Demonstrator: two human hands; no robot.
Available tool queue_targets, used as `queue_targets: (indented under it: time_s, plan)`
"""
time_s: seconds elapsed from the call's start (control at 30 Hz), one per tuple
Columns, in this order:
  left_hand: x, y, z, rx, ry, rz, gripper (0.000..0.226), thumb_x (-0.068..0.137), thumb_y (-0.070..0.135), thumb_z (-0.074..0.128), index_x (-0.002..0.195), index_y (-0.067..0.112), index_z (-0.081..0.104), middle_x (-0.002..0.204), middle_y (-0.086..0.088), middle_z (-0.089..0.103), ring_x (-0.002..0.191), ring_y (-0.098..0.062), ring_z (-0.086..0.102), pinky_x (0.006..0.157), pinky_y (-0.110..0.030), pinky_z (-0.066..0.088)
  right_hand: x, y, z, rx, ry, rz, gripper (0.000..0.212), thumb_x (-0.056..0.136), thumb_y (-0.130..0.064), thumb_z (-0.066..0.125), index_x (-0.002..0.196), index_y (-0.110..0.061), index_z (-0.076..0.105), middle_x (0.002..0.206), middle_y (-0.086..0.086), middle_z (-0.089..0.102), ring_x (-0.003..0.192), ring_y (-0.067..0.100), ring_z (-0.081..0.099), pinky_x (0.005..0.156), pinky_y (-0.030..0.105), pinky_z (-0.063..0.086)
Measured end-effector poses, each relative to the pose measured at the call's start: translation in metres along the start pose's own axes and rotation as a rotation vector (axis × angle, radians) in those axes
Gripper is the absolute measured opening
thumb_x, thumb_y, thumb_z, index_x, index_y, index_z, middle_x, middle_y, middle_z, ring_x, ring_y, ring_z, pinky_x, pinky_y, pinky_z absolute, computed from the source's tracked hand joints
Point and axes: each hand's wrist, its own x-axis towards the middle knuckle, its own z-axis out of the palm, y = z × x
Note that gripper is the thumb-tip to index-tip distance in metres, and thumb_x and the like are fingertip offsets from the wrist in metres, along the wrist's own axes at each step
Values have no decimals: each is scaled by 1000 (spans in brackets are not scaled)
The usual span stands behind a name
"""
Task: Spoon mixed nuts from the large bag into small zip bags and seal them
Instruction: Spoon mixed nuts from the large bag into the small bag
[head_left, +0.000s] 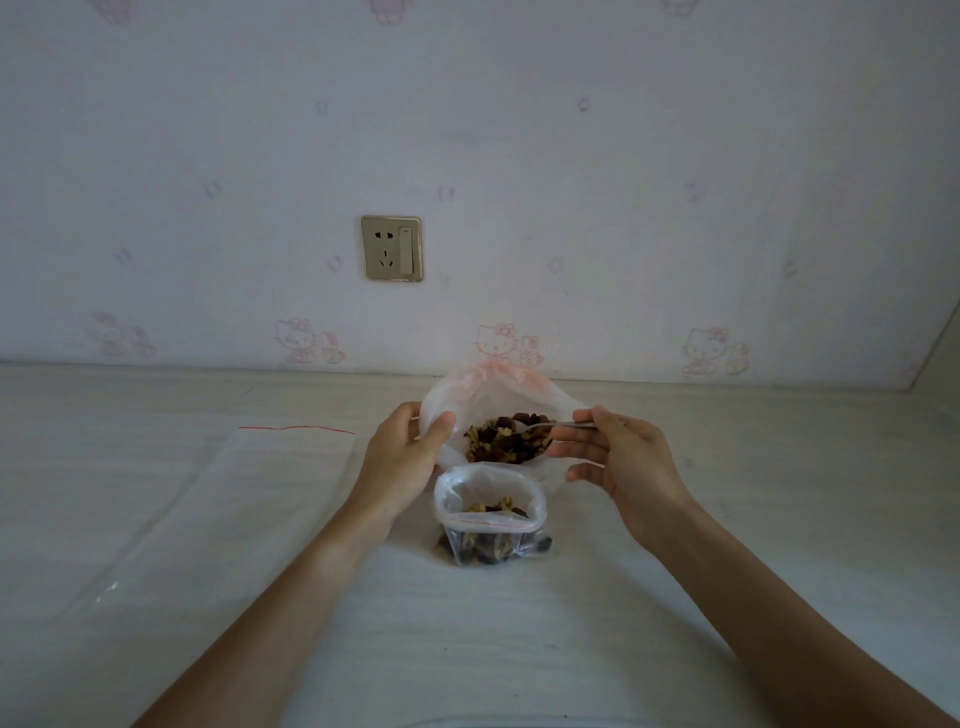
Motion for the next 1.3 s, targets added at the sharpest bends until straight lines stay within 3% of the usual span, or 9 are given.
queue_targets:
  time_s: [0.1,0.2,0.3,0.37,0.47,0.67,0.87,1.1,1.3]
  plan:
    - [-2,3,-10,19,21,11,36,98,39,69,130,24,60,125,9,69,112,-11,67,101,-36,54,-11,-7,-6,4,-21,-21,31,110,-19,44,109,6,64,94,26,76,73,31,74,49,33,56]
    - [-12,2,-21,230,157,168,39,94,40,73,127,23,59,125,15,61,115,-4,58,95,-26,45,-21,-14,-11,8,-39,-35,31,110,-19,44,105,3,65,91,26,75,71,32,74,47,34,54]
    - [-32,1,-27,345,232,322,17,92,44,72,97,30,63,96,15,67,90,0,62,75,-22,47,-31,-19,-14,11,-57,-29,32,111,-20,43,102,2,65,89,26,75,70,33,73,46,34,53]
    - [-44,-1,-28,365,168,325,28,92,54,67,77,31,63,75,14,68,72,-1,63,63,-21,44,-38,-19,-14,-10,-81,-30,33,111,-20,43,102,3,65,90,27,75,70,34,73,46,34,53]
    - [-59,-7,-24,421,73,244,47,89,69,56,67,28,66,65,15,68,61,-4,62,59,-30,51,-50,-17,-13,-113,-118,-75,35,111,-21,42,104,4,65,90,27,74,72,37,72,47,36,53]
    - [-59,-8,-18,303,-23,146,32,98,39,67,71,24,72,63,7,72,58,-7,66,66,-28,51,-66,-15,-2,-448,-306,-400,31,109,-22,43,102,-5,69,87,14,74,73,31,73,46,36,55]
    - [-61,-8,-16,171,-49,183,27,97,35,70,72,26,71,60,5,71,53,-6,65,59,-17,49,-69,-20,-10,-838,-460,-714,36,109,-36,40,108,-16,70,94,-9,72,86,20,72,53,35,57]
    - [-57,-11,-16,167,-24,152,30,96,37,70,70,24,71,61,4,72,56,-10,68,66,-29,53,-54,-18,-7,-450,-275,-505,32,109,-24,42,100,-9,68,87,11,74,75,29,73,47,35,54]
    - [-49,-10,-20,233,87,34,46,95,62,61,76,21,70,66,8,74,67,-13,70,71,-33,53,-29,-22,-4,-248,-74,-250,36,111,-28,41,99,-5,65,83,16,76,72,31,73,47,36,53]
